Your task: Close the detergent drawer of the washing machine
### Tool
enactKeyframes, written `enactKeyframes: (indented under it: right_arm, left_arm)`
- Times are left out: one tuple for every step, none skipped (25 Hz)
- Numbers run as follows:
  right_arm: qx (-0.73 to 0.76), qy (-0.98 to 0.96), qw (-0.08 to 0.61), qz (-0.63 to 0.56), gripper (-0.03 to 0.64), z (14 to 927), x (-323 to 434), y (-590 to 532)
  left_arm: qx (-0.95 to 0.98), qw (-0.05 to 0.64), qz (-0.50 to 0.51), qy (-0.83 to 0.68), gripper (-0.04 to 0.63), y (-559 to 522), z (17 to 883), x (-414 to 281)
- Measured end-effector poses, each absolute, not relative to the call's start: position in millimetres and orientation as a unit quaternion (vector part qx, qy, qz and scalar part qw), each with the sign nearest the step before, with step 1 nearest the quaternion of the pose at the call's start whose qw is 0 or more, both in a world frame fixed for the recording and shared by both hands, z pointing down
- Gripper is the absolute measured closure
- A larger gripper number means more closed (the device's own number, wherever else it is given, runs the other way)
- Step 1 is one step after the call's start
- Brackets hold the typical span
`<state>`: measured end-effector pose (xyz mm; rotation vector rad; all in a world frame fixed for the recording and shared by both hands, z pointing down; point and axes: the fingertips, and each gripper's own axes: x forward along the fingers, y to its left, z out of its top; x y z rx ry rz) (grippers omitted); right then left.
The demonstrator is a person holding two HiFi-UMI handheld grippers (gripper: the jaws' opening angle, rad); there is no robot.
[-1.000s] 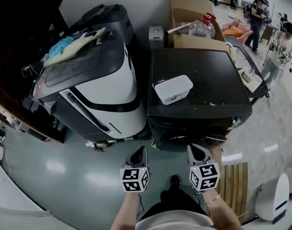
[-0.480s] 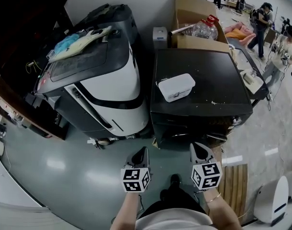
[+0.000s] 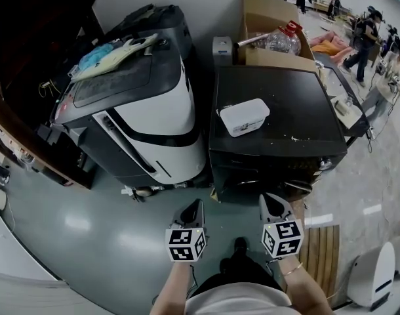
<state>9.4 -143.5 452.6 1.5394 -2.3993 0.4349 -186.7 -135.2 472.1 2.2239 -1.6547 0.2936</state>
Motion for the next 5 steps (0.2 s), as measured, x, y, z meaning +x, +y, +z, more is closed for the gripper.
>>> enactKeyframes:
  right_arm:
    - [0.529, -0.826, 0.129, 0.149, 0.615, 452.3, 8.9, -142.9]
    - [0.528, -0.826, 0.13, 0.149, 0.615, 451.9, 8.3, -142.3]
    - [0.528, -0.826, 0.13, 0.148, 0.615, 451.2, 7.7, -141.9]
    - [0.528, -0.826, 0.129, 0.148, 0.615, 450.5, 7.2, -141.5]
    - [0.528, -0.826, 0.129, 0.148, 0.615, 449.7, 6.6, -141.1]
  left_arm:
    - [0.785, 0.177, 0.104, -0.584, 0.6, -134.4, 472.0, -186.8]
    - [0.786, 0.177, 0.104, -0.584, 0.6, -133.7, 471.6, -186.9]
    - [0.786, 0.177, 0.104, -0.583, 0.6, -133.2, 471.1, -187.0]
    - [0.787, 0.176, 0.104, -0.582, 0.6, -132.8, 470.5, -187.2]
    - [0.787, 0.176, 0.104, -0.581, 0.6, -132.5, 469.8, -187.4]
